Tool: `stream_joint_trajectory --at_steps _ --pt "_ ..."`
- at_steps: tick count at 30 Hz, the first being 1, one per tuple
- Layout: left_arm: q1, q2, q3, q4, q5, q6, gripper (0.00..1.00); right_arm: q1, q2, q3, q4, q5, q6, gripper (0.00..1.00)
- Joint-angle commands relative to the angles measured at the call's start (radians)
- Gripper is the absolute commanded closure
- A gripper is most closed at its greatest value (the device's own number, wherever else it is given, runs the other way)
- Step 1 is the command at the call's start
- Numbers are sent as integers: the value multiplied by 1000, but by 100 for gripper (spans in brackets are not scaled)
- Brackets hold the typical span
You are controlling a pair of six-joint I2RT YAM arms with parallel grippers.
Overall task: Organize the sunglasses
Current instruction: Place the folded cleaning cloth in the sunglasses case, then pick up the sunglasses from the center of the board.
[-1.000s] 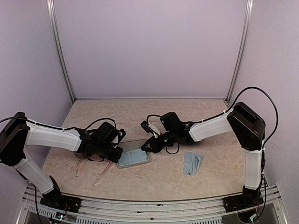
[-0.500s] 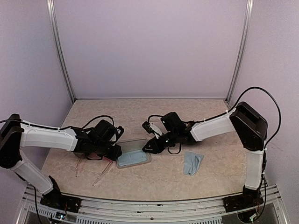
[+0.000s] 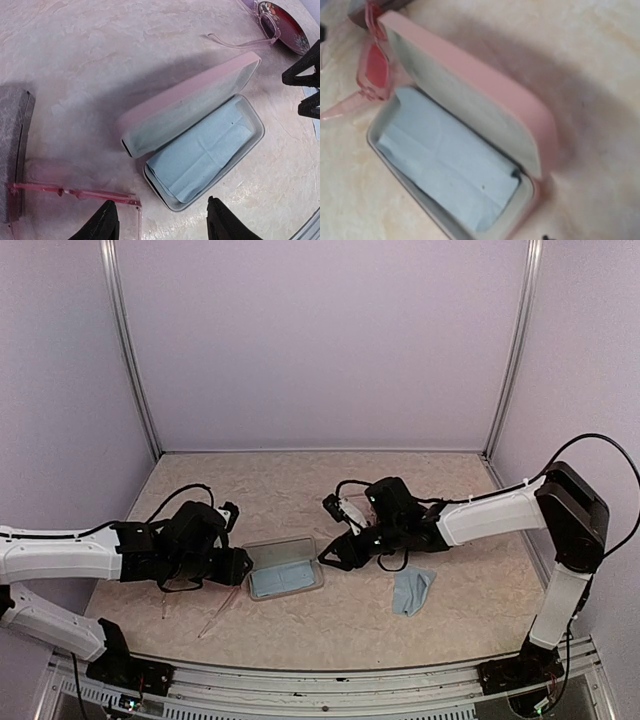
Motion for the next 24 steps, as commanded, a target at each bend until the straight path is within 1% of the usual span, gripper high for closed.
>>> stream_joint_trajectory --at_steps 1,3,8,11,12,16,22,23,24 --pt "-51 -27 -57 -67 -58 -161 40 11 -17 -39 31 13 24 48" --pt "-58 -21 -84 -63 -47 -186 39 12 -17 -46 41 9 29 48" --pt "-58 21 -116 -60 -45 -193 38 13 -22 -65 59 8 39 47" --pt "-58 55 -117 -47 -34 -179 40 13 -26 -78 71 9 50 47" --pt "-59 67 -118 -42 -26 -174 42 12 -28 -82 73 10 53 47" --pt "-62 107 -124 -22 3 -159 56 14 -35 -92 73 17 56 48" --pt "-62 128 -138 -22 13 -148 74 14 -32 -90 72 18 58 48" --pt "-63 129 -136 -25 13 -146 78 14 -31 -86 69 18 57 48" --pt "-63 129 -132 -33 13 -143 84 14 -31 -83 67 16 56 48"
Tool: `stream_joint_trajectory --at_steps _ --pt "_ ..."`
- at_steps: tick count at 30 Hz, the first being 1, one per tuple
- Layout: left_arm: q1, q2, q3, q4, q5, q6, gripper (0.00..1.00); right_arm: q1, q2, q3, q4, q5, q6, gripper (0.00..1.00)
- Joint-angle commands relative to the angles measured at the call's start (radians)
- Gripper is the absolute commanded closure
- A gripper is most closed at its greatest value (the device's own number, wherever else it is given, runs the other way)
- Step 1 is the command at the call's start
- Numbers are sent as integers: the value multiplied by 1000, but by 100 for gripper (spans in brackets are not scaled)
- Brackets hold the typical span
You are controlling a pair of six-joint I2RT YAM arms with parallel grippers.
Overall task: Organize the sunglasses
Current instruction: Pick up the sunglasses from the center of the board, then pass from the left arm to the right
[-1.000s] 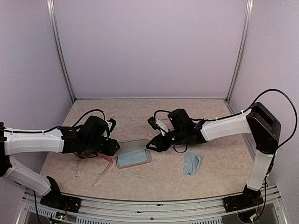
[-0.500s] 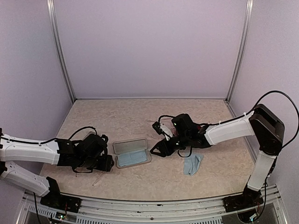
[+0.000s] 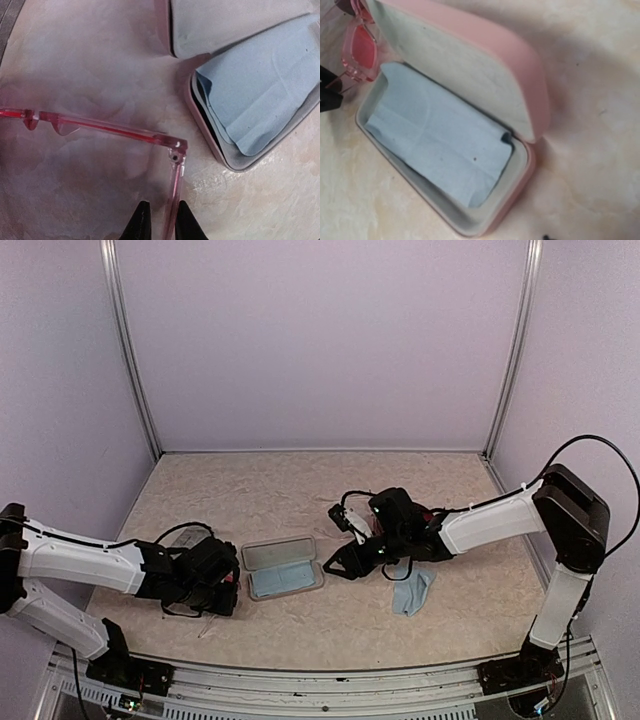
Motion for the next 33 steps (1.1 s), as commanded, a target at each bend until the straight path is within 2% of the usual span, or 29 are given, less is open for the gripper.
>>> stream_joint_trajectory --at_steps 1,3,9,13,17,22,28,33 --pt "-8 7 -2 -8 6 18 92 11 -27 3 13 3 8 48" --pt "-17 -2 13 -39 -18 11 100 10 -34 13 11 -22 13 49" --pt "-93 -60 101 -170 -138 -57 100 10 -84 88 -55 0 14 48" --pt "-154 -109 168 -198 -199 -25 100 6 -106 144 -121 29 35 47" --pt "-229 -146 238 -169 -237 103 100 -13 -137 187 -172 12 67 44" --pt "-357 -153 280 -50 -292 344 100 -24 -189 245 -221 -97 93 31" --pt "-408 -97 264 119 -297 562 100 -6 -222 264 -244 -162 170 14" --pt "-440 -56 250 235 -322 679 100 13 -228 213 -219 -209 219 7"
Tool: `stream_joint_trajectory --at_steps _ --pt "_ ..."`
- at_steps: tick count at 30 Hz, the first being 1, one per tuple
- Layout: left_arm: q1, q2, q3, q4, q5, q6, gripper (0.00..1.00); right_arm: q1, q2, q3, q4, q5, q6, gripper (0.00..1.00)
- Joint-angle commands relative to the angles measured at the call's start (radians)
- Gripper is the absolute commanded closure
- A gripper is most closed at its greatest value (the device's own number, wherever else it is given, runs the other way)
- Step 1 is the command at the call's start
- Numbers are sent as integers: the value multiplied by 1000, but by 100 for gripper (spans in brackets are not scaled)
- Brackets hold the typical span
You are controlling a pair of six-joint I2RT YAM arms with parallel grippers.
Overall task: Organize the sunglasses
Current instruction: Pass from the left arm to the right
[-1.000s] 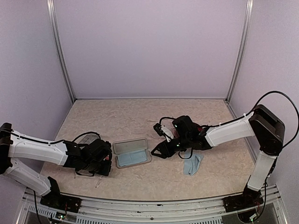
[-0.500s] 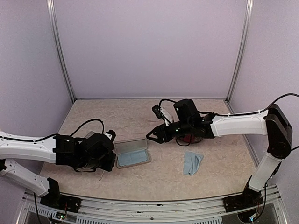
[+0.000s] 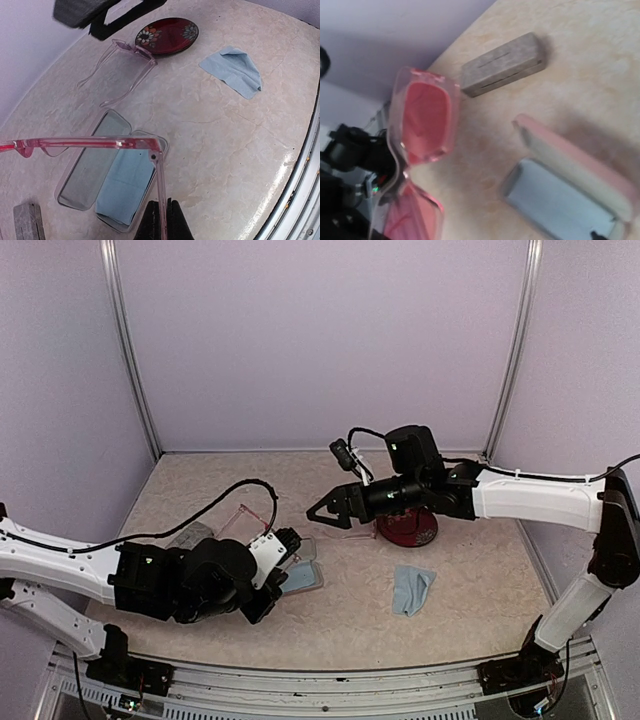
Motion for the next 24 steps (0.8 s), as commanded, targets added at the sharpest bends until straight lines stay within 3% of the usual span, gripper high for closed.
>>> stream_joint_trajectory --at_steps 1,12,24 --pt "-23 29 -9 151 -38 164 100 25 -25 -55 31 -84 86 6" --pt "-22 109 23 189 -58 186 100 64 -9 -173 250 -206 222 4" --pt "-16 106 17 199 -74 161 100 69 56 -210 390 -242 291 23"
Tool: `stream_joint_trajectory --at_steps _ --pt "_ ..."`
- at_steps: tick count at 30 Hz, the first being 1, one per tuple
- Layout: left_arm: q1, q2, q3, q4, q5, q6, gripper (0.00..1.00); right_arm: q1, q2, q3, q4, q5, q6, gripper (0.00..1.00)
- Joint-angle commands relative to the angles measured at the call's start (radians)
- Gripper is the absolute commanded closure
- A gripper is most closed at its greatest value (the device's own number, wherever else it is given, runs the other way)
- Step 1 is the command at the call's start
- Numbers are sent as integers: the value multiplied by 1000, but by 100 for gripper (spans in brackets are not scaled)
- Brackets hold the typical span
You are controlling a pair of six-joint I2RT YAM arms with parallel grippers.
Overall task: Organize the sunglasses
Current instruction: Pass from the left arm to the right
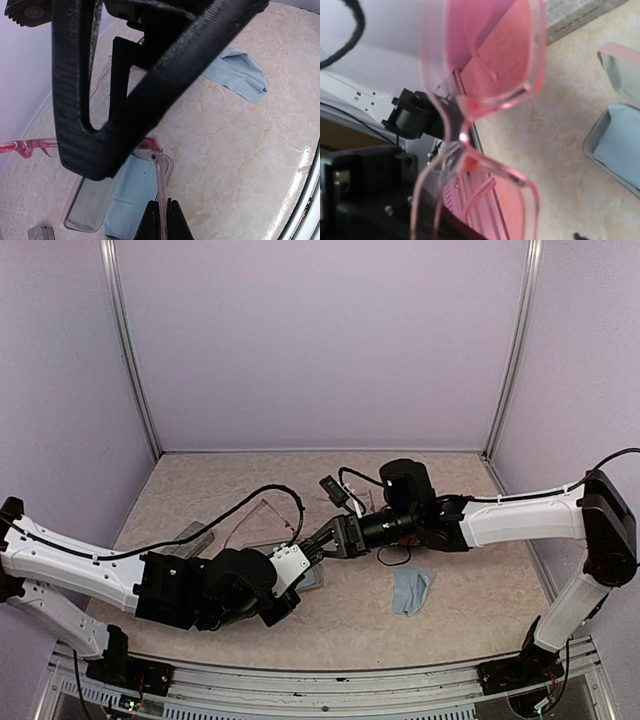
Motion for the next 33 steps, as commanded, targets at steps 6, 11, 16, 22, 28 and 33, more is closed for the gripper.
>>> stream_joint_trajectory --at_steps 6,11,16,22,28,33 --pt "5 -14 3 47 -20 -15 100 10 47 -15 125 -46 53 33" --pt "9 -14 -6 51 -18 -20 100 11 57 -12 142 -53 63 45" --pt "15 -13 -12 55 -12 -31 100 9 53 -12 134 -44 57 52" --pt "19 -22 -34 70 -3 -51 73 1 37 -21 111 -26 42 60" --pt "27 -67 -70 96 74 -65 40 -23 5 -46 74 -10 17 65" --pt "57 -176 -112 93 119 -103 29 -45 -29 -94 47 4 -10 67"
